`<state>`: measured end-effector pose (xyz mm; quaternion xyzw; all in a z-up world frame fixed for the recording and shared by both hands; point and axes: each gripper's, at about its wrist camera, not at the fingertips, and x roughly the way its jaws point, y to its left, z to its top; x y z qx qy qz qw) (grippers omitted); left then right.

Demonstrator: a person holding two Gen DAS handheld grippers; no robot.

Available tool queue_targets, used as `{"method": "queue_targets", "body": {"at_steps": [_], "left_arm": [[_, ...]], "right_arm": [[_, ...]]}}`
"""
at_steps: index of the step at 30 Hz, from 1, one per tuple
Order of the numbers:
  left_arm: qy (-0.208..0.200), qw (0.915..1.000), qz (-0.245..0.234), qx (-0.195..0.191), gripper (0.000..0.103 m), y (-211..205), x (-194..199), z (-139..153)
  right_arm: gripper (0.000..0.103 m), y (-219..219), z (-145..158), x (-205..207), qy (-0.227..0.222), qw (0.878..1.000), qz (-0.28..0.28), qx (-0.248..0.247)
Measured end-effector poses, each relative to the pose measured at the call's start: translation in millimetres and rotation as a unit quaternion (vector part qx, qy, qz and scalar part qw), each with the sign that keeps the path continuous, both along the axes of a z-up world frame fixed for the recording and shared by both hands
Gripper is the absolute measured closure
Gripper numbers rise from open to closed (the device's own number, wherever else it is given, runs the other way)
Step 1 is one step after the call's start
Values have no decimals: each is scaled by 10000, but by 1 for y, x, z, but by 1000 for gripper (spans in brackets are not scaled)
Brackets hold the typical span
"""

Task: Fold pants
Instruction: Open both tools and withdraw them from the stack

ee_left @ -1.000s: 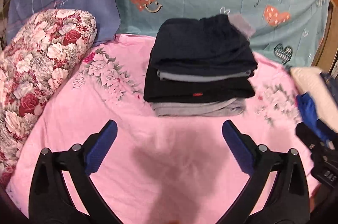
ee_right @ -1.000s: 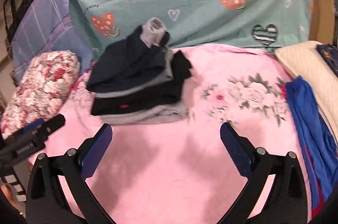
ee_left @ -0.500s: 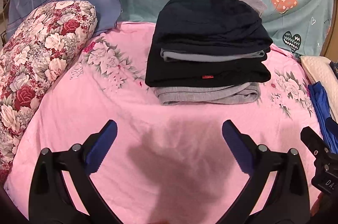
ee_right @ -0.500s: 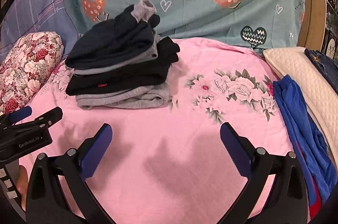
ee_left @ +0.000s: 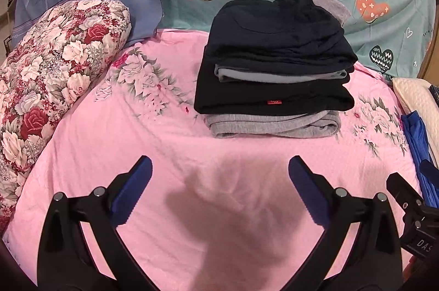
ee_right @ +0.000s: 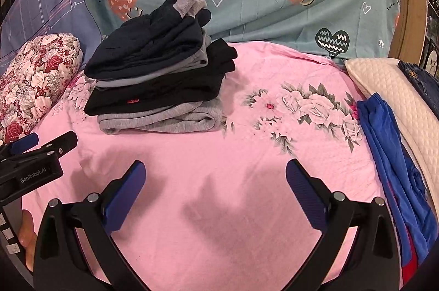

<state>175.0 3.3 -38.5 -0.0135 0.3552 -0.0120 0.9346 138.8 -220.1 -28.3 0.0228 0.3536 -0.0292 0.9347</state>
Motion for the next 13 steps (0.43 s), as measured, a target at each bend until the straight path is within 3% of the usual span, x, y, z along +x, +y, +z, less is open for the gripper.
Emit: {"method": "queue_targets", "body": {"at_steps": [13], "left_arm": [[8,10000,20,-44,2,0,-2,0]], "right_arm": [[1,1,-2,0,52,10000,34,31]]}}
